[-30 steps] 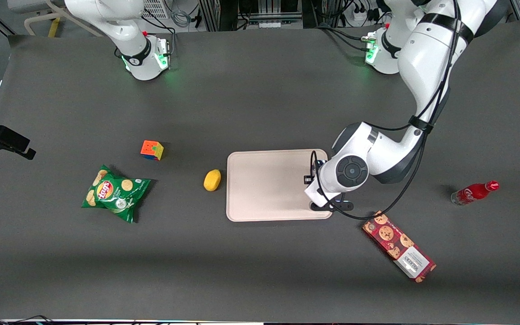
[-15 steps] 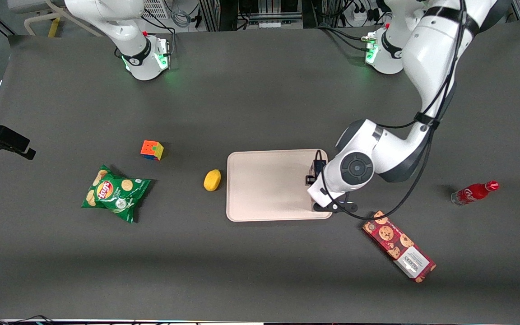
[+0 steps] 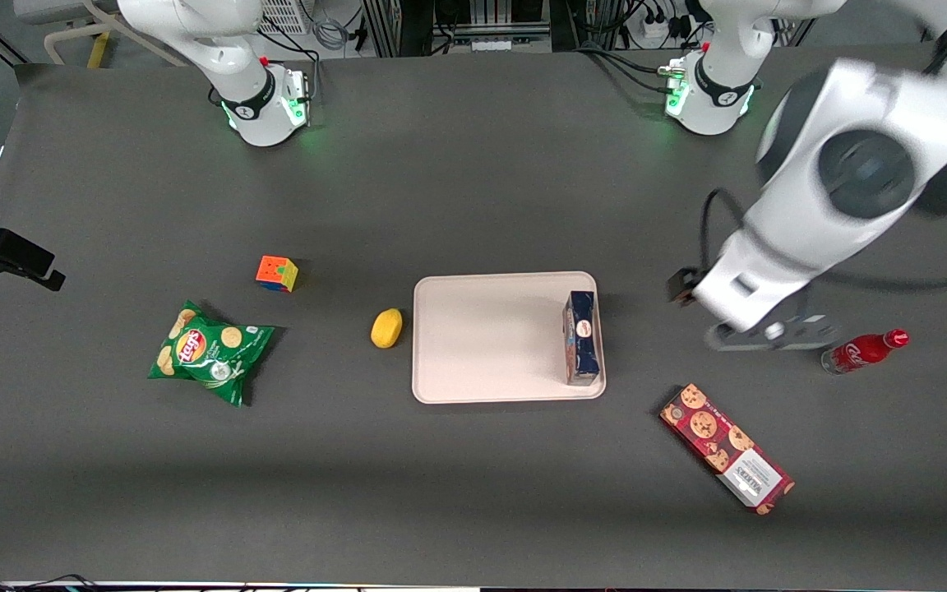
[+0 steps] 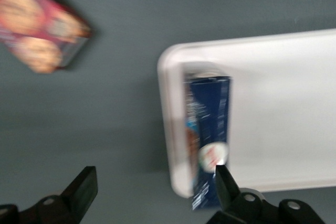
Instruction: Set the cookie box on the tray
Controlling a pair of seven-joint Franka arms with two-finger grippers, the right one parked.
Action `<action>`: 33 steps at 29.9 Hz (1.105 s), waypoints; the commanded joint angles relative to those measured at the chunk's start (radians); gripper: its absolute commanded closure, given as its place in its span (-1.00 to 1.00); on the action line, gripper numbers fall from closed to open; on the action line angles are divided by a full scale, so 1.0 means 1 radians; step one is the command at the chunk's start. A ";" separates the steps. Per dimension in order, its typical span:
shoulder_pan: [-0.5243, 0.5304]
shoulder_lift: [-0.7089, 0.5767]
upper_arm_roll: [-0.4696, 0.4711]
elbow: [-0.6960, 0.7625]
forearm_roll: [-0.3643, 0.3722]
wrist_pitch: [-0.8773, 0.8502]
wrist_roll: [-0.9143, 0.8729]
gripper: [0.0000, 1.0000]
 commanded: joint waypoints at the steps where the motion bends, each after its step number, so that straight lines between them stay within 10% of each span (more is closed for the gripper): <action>1: -0.011 -0.118 0.086 -0.013 -0.017 -0.132 0.132 -1.00; 8: -0.008 -0.287 0.275 -0.151 -0.062 -0.212 0.451 -1.00; 17: -0.008 -0.528 0.345 -0.661 -0.066 0.152 0.520 -1.00; 33: -0.012 -0.511 0.344 -0.592 -0.069 0.148 0.514 -1.00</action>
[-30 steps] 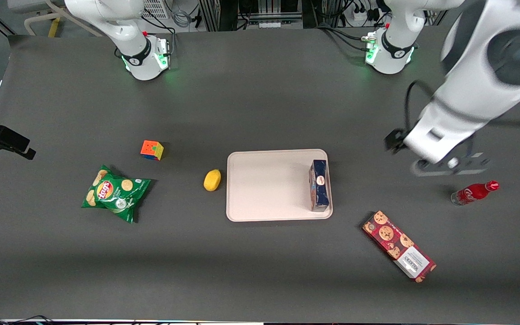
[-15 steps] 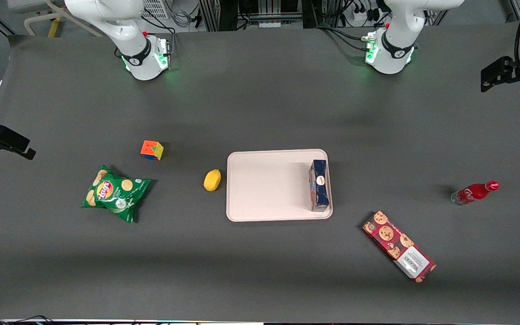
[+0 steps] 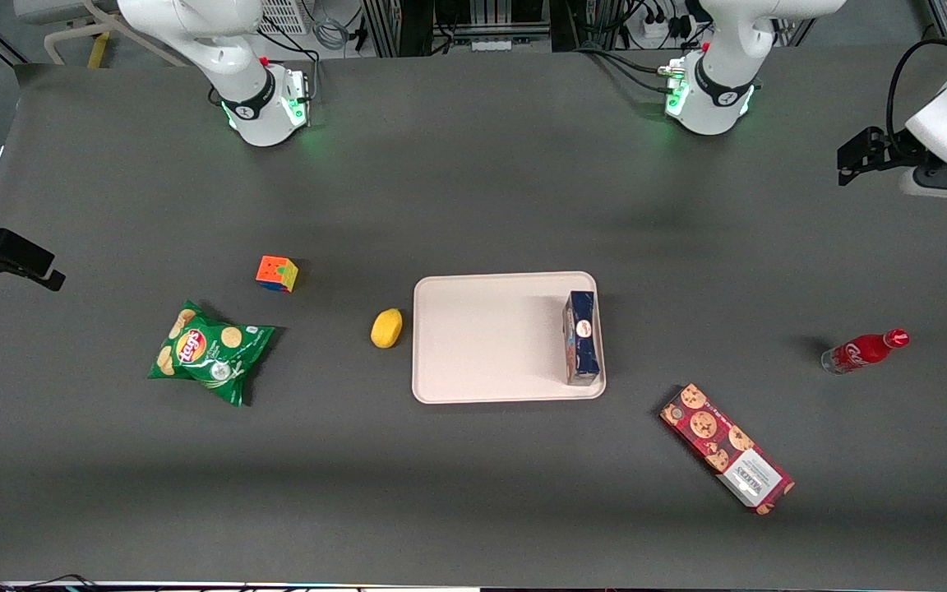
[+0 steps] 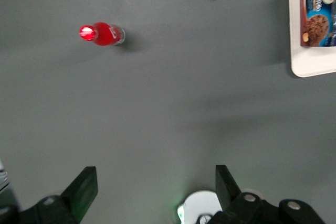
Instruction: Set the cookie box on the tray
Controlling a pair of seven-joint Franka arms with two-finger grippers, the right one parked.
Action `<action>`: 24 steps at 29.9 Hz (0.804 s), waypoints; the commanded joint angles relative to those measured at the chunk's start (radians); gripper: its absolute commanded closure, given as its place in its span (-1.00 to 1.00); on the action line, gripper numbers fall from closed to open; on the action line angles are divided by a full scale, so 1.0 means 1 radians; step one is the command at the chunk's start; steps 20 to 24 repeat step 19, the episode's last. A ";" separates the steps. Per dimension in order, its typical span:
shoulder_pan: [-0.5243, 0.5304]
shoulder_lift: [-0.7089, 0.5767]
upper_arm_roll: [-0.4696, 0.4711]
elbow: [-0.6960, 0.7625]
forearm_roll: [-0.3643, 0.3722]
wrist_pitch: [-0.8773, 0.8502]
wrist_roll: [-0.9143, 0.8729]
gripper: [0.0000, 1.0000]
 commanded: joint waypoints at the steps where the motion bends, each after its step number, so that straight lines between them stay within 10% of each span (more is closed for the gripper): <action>1: -0.011 -0.011 -0.002 0.033 -0.007 -0.031 -0.002 -1.00; 24: -0.020 0.021 -0.005 0.080 -0.007 -0.074 -0.005 -1.00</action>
